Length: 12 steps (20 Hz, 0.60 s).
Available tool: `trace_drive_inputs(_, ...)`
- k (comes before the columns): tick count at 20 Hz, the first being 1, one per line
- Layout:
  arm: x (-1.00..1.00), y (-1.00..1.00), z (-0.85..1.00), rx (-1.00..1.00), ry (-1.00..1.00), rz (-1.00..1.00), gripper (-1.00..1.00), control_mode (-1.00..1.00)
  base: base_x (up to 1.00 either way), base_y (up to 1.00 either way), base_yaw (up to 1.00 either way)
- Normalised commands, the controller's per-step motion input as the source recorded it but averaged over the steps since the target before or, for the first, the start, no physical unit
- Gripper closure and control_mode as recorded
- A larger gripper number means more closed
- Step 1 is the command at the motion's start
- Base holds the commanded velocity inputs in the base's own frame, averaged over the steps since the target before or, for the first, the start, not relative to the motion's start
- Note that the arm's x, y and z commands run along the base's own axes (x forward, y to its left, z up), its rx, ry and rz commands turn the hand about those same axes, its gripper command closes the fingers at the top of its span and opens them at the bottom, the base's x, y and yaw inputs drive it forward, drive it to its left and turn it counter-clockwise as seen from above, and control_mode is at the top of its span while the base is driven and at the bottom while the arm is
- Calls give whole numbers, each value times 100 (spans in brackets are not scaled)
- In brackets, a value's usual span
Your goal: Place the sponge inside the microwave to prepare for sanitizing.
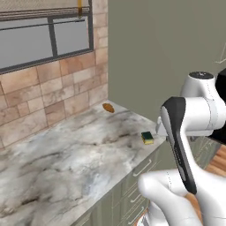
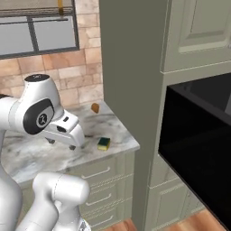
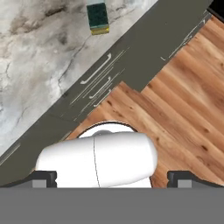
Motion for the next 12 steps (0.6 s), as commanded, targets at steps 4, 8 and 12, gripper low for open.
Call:
trace_drive_inputs(4, 0, 0, 0, 0, 0, 0, -100, 100, 54, -13, 7)
trace_drive_inputs(8, 45, -18, 0, 1, 0, 8, -100, -100, 11, -5, 2)
trace_drive_inputs(12, 65, -31, 0, 1, 0, 14, -100, -100, 0, 0, 0)
